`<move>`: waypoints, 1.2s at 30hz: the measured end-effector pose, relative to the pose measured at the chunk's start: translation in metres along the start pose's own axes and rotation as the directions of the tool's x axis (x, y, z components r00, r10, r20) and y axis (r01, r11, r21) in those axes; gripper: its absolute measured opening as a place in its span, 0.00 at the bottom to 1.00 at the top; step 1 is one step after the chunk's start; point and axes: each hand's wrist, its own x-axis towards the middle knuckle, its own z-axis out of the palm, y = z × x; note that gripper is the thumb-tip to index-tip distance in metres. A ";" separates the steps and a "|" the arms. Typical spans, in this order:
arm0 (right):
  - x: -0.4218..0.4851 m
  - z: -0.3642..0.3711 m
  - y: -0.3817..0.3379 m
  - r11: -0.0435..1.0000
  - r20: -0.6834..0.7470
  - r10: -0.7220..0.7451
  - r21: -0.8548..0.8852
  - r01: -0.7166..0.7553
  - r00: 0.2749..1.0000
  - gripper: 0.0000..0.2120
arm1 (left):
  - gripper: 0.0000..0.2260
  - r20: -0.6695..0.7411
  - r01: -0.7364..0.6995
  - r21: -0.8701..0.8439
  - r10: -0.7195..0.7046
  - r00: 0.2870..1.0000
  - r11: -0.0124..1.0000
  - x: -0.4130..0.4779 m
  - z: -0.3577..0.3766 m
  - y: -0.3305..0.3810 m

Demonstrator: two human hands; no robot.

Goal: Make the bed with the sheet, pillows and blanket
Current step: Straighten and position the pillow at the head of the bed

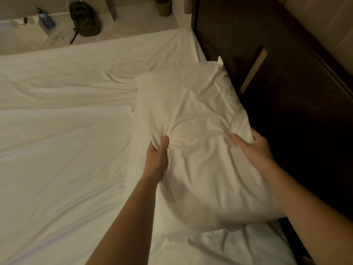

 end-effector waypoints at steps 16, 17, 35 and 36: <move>-0.079 0.083 0.047 0.979 0.019 0.051 -0.197 -0.047 0.999 0.47 | 0.48 -0.003 0.080 0.365 -0.085 0.996 0.927 -0.006 -0.108 -0.004; -0.079 0.081 0.052 0.979 0.033 0.085 -0.187 -0.077 0.996 0.47 | 0.46 -0.012 0.095 0.355 -0.098 0.995 0.930 -0.010 -0.107 -0.011; -0.057 0.068 0.104 0.933 0.105 0.358 0.005 -0.361 0.928 0.60 | 0.40 -0.021 0.496 0.116 -0.497 0.867 0.861 -0.014 -0.150 -0.104; -0.058 0.068 0.105 0.929 0.105 0.367 0.012 -0.370 0.924 0.59 | 0.46 -0.049 0.500 0.104 -0.497 0.866 0.860 -0.001 -0.160 -0.127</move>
